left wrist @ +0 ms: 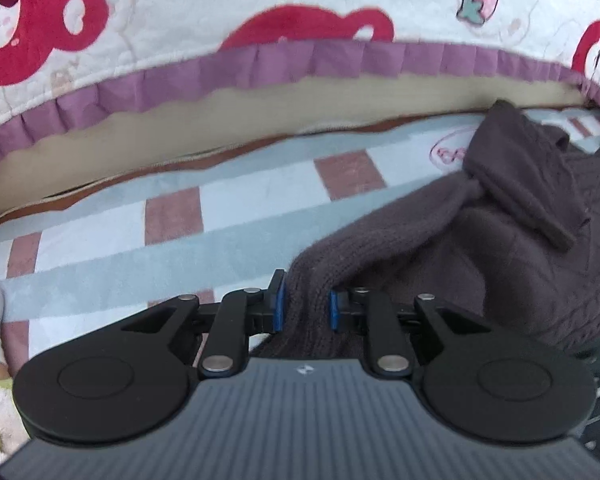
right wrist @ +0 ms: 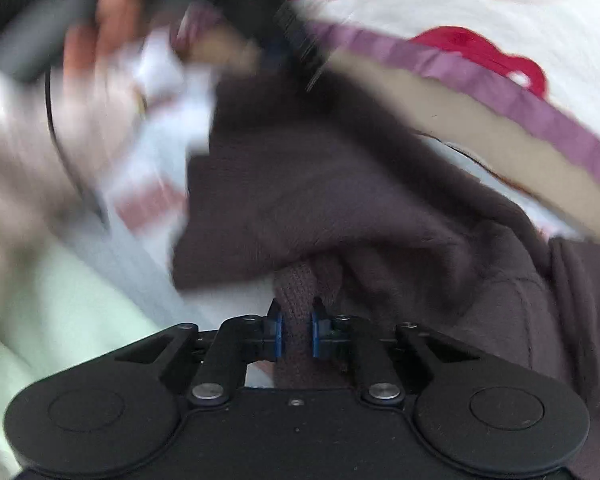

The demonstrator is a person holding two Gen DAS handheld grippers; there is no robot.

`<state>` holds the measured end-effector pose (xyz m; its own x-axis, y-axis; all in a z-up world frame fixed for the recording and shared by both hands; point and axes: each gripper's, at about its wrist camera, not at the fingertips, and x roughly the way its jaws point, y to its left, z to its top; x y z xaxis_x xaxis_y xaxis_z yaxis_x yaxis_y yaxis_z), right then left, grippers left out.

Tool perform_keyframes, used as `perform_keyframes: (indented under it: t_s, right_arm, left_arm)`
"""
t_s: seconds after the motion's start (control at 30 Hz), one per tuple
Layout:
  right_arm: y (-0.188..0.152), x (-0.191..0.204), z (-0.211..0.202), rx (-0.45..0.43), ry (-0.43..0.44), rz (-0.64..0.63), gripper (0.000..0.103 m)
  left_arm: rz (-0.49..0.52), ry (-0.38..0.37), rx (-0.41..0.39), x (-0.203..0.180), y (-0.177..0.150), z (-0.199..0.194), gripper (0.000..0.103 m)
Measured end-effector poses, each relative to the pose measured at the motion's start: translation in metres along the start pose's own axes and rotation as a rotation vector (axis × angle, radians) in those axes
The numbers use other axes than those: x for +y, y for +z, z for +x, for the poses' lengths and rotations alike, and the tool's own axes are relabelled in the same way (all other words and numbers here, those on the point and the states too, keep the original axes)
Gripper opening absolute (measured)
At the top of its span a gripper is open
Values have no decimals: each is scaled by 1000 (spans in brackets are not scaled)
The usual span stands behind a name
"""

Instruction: Fold clothes

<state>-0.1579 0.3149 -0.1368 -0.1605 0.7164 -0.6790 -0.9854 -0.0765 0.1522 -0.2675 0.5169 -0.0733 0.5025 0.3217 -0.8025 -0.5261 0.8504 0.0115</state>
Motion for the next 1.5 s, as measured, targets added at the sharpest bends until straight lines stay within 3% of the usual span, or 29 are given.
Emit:
perform_keyframes:
  t_s: [0.1, 0.17, 0.27, 0.33, 0.43, 0.53, 0.67, 0.73, 0.83, 0.9, 0.97, 1.03, 1.1, 1.23, 1.3, 1.37, 1.4, 1.5]
  right_arm:
    - [10, -30, -65, -107, 230, 197, 15]
    - [9, -42, -106, -168, 362, 219, 15]
    - [-7, -47, -102, -55, 355, 236, 15]
    - [-20, -49, -92, 41, 330, 249, 15]
    - [-43, -43, -64, 168, 283, 283, 16]
    - [-59, -40, -43, 177, 281, 384, 16]
    - [-58, -46, -53, 84, 344, 521, 16]
    - [-55, -53, -67, 16, 439, 585, 16]
    - [-67, -67, -68, -52, 607, 737, 16]
    - [-78, -66, -53, 2, 583, 784, 16]
    - [-79, -50, -38, 99, 468, 686, 16]
    - [-77, -31, -30, 158, 427, 604, 16]
    - [-73, -19, -32, 155, 414, 554, 17]
    - [-65, -22, -39, 166, 410, 520, 17]
    - [-65, -28, -36, 184, 419, 510, 17]
    - [-68, -36, -35, 173, 459, 554, 18]
    - [-70, -38, -34, 164, 482, 589, 18]
    - [-71, -34, -20, 191, 452, 602, 18]
  left_arm:
    - [77, 97, -97, -2, 12, -22, 14]
    - [71, 125, -184, 1, 24, -42, 13]
    - [40, 164, -234, 4, 36, -53, 14]
    - [49, 203, -188, 1, 36, -37, 14]
    - [79, 228, -33, -6, 23, 8, 14]
    - [103, 243, 145, -13, -2, 51, 12]
    - [41, 316, 60, -3, 16, 43, 12]
    - [31, 377, -31, 1, 32, 23, 12]
    - [104, 439, -129, -7, 42, 1, 12]
    - [103, 428, -110, -7, 36, 6, 17]
    - [80, 419, -39, -2, 27, 21, 30]
    - [40, 400, 63, 4, 16, 35, 30]
    - [-39, 357, 133, 14, 11, 40, 30]
    - [-212, 290, 112, 35, 7, 27, 34]
    - [-343, 174, 114, 45, 1, 22, 31]
    - [-534, 34, 141, 60, -11, 24, 31]
    - [-581, 10, 156, 62, -16, 25, 31]
    - [-505, 99, 215, 53, -22, 27, 31]
